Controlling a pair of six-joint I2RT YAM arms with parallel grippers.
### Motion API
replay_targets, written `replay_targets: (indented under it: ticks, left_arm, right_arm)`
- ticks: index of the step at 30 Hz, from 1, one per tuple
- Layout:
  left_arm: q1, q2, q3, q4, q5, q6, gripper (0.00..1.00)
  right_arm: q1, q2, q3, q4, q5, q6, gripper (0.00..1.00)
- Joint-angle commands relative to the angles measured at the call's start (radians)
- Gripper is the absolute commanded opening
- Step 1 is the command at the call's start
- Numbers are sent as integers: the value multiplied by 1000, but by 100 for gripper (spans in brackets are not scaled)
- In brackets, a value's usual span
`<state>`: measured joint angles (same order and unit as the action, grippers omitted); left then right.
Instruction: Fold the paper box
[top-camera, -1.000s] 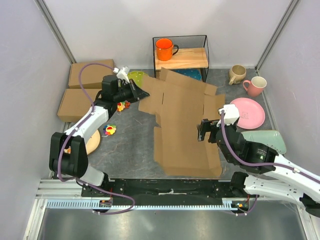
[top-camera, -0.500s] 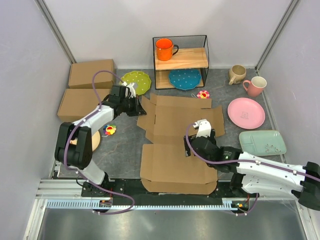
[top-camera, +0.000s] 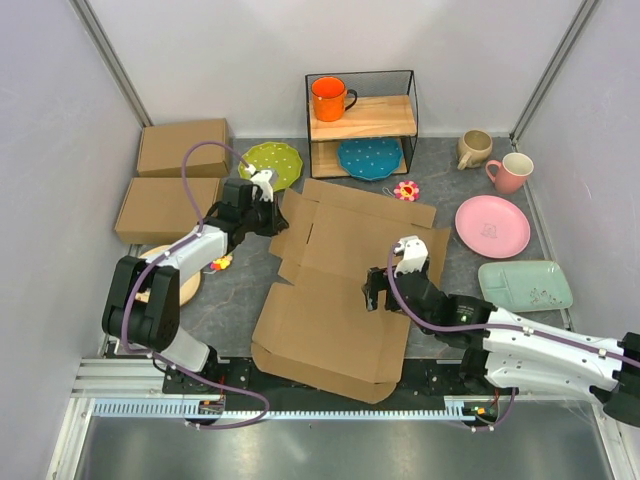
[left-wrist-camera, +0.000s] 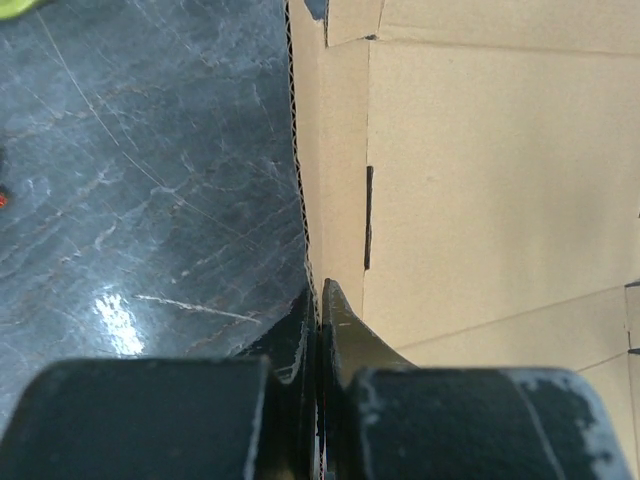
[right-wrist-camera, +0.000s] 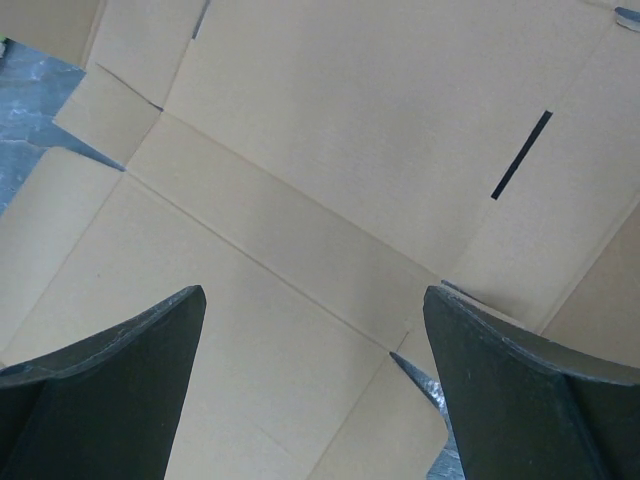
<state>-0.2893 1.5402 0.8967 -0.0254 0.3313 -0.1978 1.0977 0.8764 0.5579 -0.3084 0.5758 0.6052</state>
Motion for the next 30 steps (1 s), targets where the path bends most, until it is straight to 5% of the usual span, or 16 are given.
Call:
replay_targets:
  ticks: [1, 12, 18, 30]
  left_arm:
    - [-7, -28, -51, 126, -72, 64, 2]
    - [-200, -80, -338, 643, -397, -6, 2]
    - [-255, -137, -507, 912, -518, 69, 2]
    - [-359, -51, -673, 1317, -669, 95, 2]
  right_arm:
    - [4, -20, 57, 8, 34, -30, 98]
    - [-18, 139, 342, 77, 193, -427, 98]
    - [-309, 225, 511, 25, -277, -478, 98]
    - [-369, 519, 723, -12, -430, -680, 98]
